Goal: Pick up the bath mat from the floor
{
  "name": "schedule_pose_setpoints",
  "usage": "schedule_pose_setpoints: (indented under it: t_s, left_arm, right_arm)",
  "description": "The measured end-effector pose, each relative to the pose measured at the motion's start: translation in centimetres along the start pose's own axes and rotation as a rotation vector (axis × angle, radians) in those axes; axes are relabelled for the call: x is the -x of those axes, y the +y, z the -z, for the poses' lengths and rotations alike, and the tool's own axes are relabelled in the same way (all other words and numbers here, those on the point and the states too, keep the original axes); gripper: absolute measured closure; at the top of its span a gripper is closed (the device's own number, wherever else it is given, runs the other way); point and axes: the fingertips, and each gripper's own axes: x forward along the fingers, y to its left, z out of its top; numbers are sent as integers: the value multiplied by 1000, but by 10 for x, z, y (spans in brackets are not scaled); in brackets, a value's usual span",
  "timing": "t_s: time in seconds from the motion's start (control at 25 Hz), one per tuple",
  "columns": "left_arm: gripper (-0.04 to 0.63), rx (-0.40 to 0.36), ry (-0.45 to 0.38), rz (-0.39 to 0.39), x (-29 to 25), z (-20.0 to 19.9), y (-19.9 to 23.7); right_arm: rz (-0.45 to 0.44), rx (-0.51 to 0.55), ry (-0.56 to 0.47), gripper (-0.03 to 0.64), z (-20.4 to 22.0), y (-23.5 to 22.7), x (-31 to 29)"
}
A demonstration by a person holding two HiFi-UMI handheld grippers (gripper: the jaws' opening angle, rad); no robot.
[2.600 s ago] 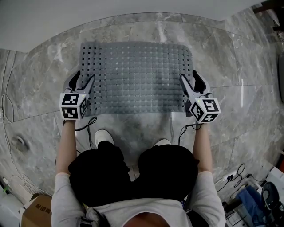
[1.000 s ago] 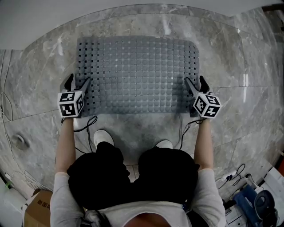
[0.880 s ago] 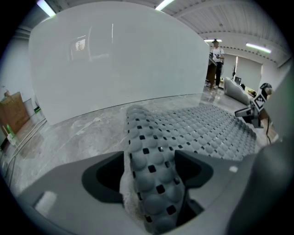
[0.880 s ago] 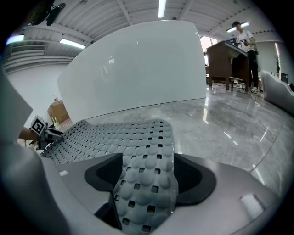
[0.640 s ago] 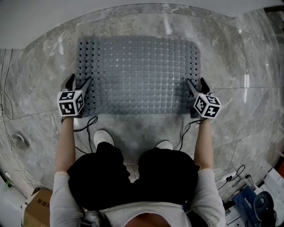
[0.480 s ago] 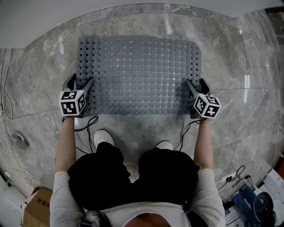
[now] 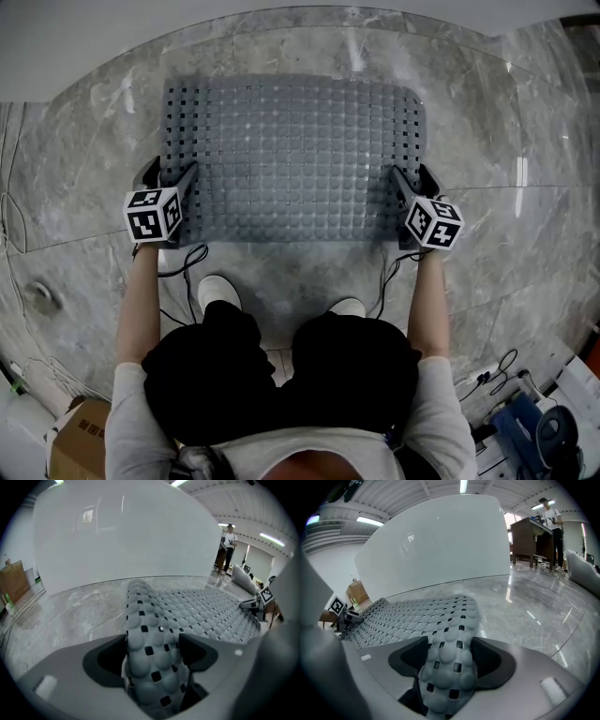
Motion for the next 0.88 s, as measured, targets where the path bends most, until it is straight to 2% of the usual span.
schedule_pose_setpoints:
  t_s: [0.24, 0.4, 0.64, 0.76, 0.88]
  left_arm:
    - [271, -12, 31, -7, -1, 0, -3]
    - [339, -42, 68, -2, -1, -1, -12]
    - [476, -95, 113, 10, 0, -5, -29]
    - [524, -131, 110, 6, 3, -6, -36]
    - [543, -143, 90, 12, 7, -9, -40]
  right_arm:
    - [-8, 22, 28, 366, 2, 10, -1]
    - [-9, 56, 55, 424, 2, 17, -1]
    - [-23, 86, 18, 552, -9, 32, 5]
    - [-15, 75, 30, 563, -9, 35, 7]
    - [-24, 53, 42, 564, -10, 36, 10]
